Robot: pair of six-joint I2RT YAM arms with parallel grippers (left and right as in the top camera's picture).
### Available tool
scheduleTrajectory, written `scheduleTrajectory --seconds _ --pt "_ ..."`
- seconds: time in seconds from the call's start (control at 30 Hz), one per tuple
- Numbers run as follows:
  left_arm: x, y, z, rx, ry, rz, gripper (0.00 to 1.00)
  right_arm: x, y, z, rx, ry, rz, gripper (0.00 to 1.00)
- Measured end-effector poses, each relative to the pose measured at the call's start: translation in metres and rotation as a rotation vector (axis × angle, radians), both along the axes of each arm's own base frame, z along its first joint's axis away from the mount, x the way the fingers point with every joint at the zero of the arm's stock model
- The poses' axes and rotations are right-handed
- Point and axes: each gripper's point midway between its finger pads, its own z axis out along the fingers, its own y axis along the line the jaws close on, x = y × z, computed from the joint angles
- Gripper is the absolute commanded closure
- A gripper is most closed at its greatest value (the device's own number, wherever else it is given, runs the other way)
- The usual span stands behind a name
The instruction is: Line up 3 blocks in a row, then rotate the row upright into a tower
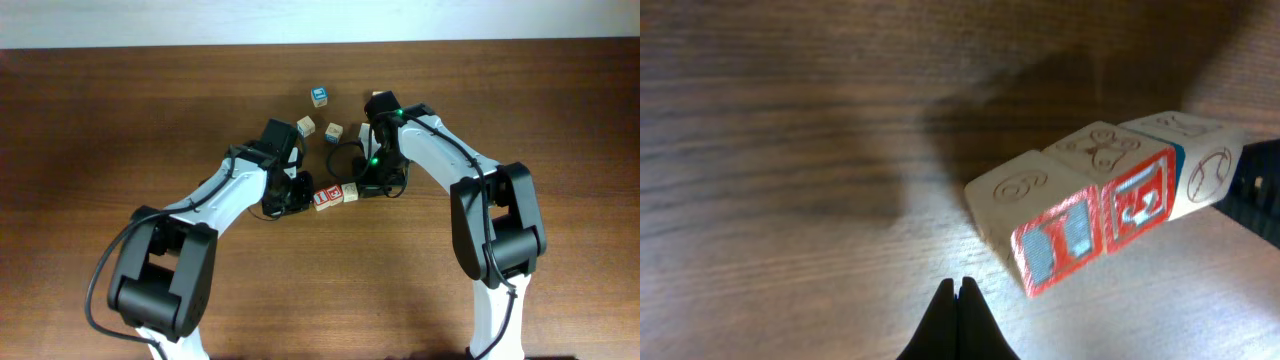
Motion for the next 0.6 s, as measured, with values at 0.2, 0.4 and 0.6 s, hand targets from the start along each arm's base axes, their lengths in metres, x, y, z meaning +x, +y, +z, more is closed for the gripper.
scheduleTrajectory --seconds 0.2,0.4,0.6 --pt "0.01 -0.006 -0.022 -0.008 -0.008 -0.001 1.0 0.001 0.007 0.0 0.009 -0.015 0.013 0.92" --pt "0.015 -0.004 -0.022 0.001 -0.028 0.006 0.98 -0.002 0.01 -0.001 -0.015 -0.023 0.033 0.92" --pt "0.011 0.015 -0.021 0.029 0.022 0.025 0.78 -0.005 0.016 -0.001 -0.002 -0.016 0.043 0.92"
